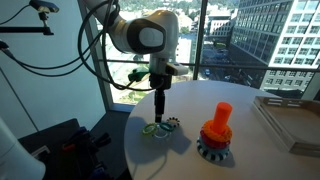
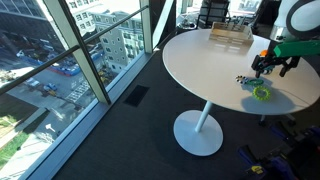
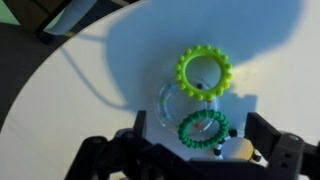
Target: Put the green ring on the table
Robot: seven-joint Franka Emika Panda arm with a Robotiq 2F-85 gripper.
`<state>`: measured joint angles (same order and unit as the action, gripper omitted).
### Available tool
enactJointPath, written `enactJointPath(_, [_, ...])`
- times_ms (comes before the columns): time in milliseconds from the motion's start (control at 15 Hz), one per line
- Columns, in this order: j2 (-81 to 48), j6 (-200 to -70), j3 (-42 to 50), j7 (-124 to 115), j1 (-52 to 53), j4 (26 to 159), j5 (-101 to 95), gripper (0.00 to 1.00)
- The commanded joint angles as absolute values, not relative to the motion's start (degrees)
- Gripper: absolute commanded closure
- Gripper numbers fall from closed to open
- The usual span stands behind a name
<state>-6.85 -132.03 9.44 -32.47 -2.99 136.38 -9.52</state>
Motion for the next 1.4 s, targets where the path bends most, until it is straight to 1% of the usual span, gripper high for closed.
enactJointPath(0, [-2.95, -125.81, 9.01, -27.05, -4.0, 135.73, -8.9, 0.0])
enactJointPath(667, [10.67, -111.81, 8.15, -20.98, -5.34, 135.3, -9.34, 0.0])
enactJointPath(1333, [22.32, -103.18, 7.19, -8.47, -6.39, 131.59, -9.95, 0.0])
